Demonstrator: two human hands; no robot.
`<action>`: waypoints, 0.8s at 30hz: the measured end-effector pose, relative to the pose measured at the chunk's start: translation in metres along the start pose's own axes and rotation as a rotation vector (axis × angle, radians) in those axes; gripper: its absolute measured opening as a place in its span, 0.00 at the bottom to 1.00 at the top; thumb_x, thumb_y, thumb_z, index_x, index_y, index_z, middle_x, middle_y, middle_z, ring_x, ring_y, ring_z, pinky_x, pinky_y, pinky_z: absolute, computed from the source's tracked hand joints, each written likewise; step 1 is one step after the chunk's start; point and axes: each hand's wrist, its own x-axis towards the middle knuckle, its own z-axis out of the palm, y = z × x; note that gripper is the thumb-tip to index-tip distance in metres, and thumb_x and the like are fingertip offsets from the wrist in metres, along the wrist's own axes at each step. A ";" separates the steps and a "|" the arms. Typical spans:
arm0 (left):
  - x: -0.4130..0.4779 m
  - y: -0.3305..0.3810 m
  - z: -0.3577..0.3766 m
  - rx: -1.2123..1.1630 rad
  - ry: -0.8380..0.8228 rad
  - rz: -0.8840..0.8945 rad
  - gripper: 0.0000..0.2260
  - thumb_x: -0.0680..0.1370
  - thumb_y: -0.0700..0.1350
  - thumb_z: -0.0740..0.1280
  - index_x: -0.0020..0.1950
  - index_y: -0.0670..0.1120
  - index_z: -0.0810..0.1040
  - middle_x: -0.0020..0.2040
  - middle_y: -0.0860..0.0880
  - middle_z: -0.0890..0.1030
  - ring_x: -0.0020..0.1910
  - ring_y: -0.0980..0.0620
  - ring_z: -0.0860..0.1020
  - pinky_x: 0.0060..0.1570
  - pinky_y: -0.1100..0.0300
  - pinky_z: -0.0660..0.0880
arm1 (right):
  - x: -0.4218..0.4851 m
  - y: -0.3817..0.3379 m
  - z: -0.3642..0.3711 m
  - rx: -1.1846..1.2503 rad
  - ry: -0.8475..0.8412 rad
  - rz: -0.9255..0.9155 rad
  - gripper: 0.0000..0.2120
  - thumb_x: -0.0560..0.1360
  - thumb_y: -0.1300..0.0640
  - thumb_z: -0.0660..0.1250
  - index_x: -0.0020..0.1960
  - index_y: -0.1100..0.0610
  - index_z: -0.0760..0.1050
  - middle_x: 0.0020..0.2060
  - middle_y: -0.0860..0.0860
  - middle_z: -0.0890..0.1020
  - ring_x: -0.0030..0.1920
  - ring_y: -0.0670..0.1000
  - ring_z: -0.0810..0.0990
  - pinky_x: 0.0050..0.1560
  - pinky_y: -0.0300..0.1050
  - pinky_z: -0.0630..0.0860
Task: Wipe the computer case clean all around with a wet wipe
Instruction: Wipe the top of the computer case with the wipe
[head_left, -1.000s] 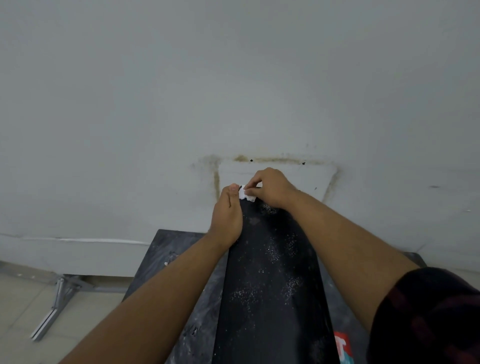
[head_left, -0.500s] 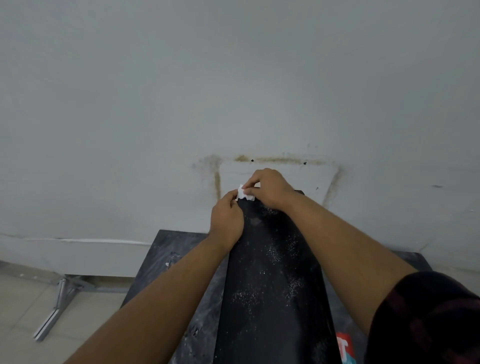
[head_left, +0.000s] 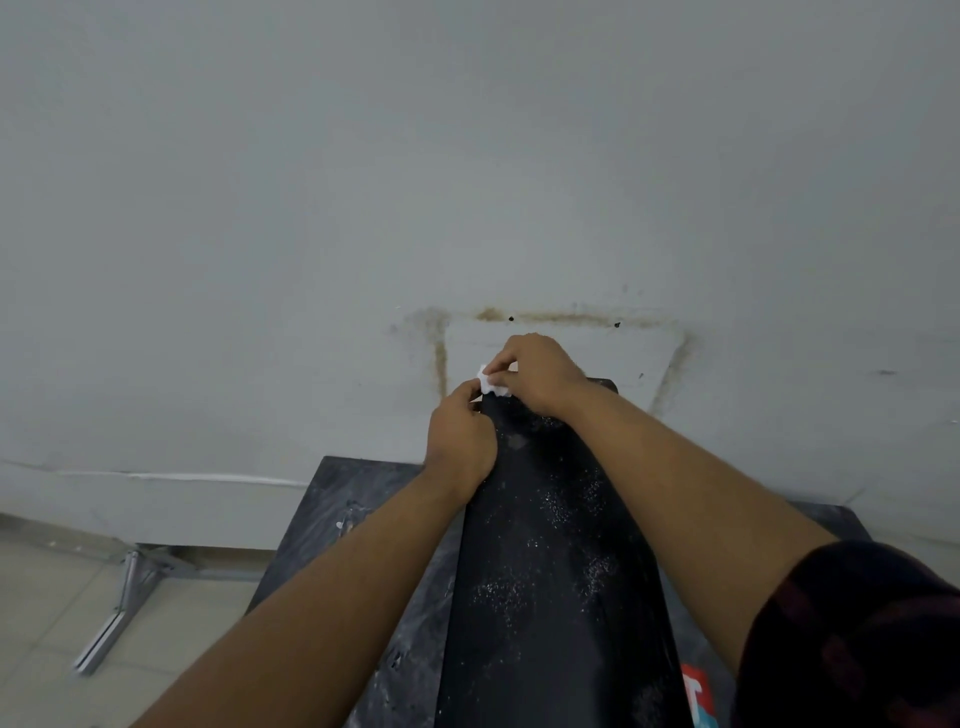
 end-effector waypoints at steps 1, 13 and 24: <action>0.000 0.000 0.000 0.012 0.003 -0.007 0.17 0.85 0.39 0.62 0.71 0.51 0.81 0.53 0.55 0.86 0.46 0.61 0.84 0.39 0.73 0.76 | 0.002 -0.001 0.001 -0.035 0.020 0.023 0.05 0.80 0.54 0.75 0.53 0.46 0.89 0.54 0.48 0.86 0.57 0.49 0.79 0.54 0.44 0.75; 0.001 0.002 0.000 0.061 0.014 -0.064 0.23 0.82 0.34 0.58 0.73 0.50 0.78 0.56 0.54 0.85 0.50 0.60 0.83 0.44 0.67 0.79 | -0.008 0.009 -0.015 -0.074 0.024 0.036 0.04 0.80 0.54 0.75 0.52 0.47 0.88 0.52 0.45 0.85 0.58 0.47 0.77 0.60 0.47 0.75; -0.002 0.008 -0.001 0.176 0.055 0.017 0.21 0.84 0.34 0.55 0.74 0.46 0.77 0.60 0.54 0.81 0.54 0.56 0.78 0.49 0.70 0.71 | -0.016 0.011 -0.018 -0.056 0.012 0.031 0.04 0.78 0.53 0.77 0.49 0.45 0.88 0.50 0.43 0.83 0.57 0.47 0.77 0.56 0.46 0.74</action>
